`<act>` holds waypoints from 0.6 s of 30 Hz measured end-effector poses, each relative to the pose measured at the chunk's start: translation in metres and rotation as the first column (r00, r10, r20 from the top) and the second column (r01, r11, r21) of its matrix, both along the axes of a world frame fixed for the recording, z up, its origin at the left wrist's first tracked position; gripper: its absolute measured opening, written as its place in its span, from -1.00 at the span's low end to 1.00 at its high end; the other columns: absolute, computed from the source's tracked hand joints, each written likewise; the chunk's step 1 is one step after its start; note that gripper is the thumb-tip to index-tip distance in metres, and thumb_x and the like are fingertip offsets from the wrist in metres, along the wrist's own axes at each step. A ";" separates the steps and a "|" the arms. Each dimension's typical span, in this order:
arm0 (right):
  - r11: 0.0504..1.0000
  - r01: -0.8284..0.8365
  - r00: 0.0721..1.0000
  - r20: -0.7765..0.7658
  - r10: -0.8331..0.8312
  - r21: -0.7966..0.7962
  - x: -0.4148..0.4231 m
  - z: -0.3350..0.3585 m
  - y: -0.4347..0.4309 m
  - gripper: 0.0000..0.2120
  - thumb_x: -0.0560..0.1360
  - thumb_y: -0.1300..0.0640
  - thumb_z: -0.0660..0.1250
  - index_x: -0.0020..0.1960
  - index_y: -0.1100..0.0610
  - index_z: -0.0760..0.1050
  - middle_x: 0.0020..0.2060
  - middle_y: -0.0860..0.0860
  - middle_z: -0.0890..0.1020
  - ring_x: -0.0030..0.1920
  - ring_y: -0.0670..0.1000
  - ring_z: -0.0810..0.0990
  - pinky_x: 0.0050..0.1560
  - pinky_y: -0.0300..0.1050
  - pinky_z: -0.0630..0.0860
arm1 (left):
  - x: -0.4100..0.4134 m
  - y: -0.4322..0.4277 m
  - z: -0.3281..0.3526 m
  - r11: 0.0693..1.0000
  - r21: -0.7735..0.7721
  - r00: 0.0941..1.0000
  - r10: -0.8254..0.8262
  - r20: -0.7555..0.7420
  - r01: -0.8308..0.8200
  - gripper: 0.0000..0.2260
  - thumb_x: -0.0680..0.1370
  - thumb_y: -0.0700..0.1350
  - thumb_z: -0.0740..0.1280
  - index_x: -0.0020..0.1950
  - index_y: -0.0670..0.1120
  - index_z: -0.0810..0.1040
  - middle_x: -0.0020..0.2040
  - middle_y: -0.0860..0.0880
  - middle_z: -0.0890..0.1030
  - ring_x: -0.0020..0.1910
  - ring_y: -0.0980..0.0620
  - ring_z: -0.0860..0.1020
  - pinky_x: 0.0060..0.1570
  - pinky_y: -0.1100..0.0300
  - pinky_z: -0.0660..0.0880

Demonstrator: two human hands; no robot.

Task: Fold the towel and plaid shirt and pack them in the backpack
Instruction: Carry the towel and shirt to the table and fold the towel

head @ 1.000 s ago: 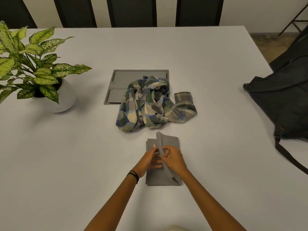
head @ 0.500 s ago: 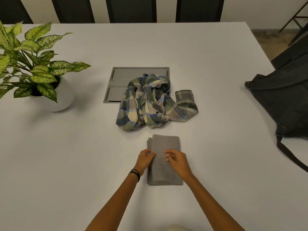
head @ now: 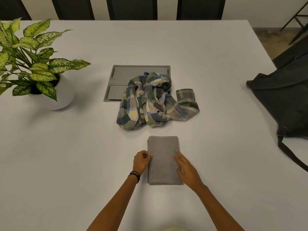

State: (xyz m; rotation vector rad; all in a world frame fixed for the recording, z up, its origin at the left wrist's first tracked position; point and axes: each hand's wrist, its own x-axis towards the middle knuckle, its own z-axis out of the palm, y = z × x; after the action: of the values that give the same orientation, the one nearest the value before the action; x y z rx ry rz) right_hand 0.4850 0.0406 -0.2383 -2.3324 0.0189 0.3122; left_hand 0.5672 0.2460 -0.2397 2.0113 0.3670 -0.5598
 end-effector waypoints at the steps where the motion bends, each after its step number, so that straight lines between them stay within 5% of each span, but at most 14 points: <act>1: 1.000 -0.013 1.000 0.010 0.014 -0.018 0.000 -0.001 0.000 -0.51 0.52 0.32 0.22 0.43 0.14 0.26 0.44 -0.10 0.12 0.41 -0.14 0.15 0.32 -0.58 -0.01 | 0.000 0.001 0.000 1.000 -0.007 1.000 0.007 -0.002 -0.007 -0.88 0.49 -0.13 0.38 -0.19 -0.13 0.52 -0.19 -0.06 0.58 -0.19 -0.02 0.52 -0.02 0.07 0.51; 9: 0.986 -0.107 0.986 0.111 0.121 -0.125 0.002 -0.007 0.005 -0.51 0.51 0.22 0.14 0.44 0.18 0.22 0.45 -0.04 0.06 0.44 -0.06 0.08 0.44 -0.12 0.08 | -0.001 0.012 -0.004 0.998 -0.050 0.999 0.038 -0.011 -0.038 -0.90 0.48 -0.20 0.40 -0.21 -0.12 0.51 -0.21 -0.07 0.57 -0.21 0.00 0.52 -0.08 0.19 0.53; 15: 0.978 -0.149 0.986 0.058 0.159 -0.147 0.003 -0.010 0.006 -0.50 0.54 0.11 -0.01 0.46 0.17 0.14 0.46 -0.05 -0.03 0.46 -0.08 0.01 0.46 -0.16 0.06 | -0.005 0.014 -0.006 0.999 -0.039 0.999 0.028 0.047 -0.026 -0.85 0.46 -0.21 0.41 -0.23 -0.05 0.48 -0.25 0.00 0.54 -0.24 0.03 0.50 -0.11 0.20 0.49; 18: 0.980 -0.149 0.987 0.034 0.155 -0.128 0.002 -0.010 0.004 -0.52 0.55 0.17 0.04 0.47 0.17 0.13 0.46 -0.05 -0.03 0.47 -0.08 0.01 0.46 -0.19 0.07 | -0.009 0.011 -0.004 1.000 -0.027 0.993 0.016 0.117 -0.013 -0.87 0.47 -0.19 0.40 -0.05 -0.08 0.48 -0.15 -0.03 0.52 -0.24 0.07 0.49 -0.11 0.17 0.47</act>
State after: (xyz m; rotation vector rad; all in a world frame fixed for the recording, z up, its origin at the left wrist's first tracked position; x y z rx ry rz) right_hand 0.4872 0.0448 -0.2483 -2.4704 -0.1664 0.3445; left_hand 0.5579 0.2575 -0.2436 2.0045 0.3015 -0.4331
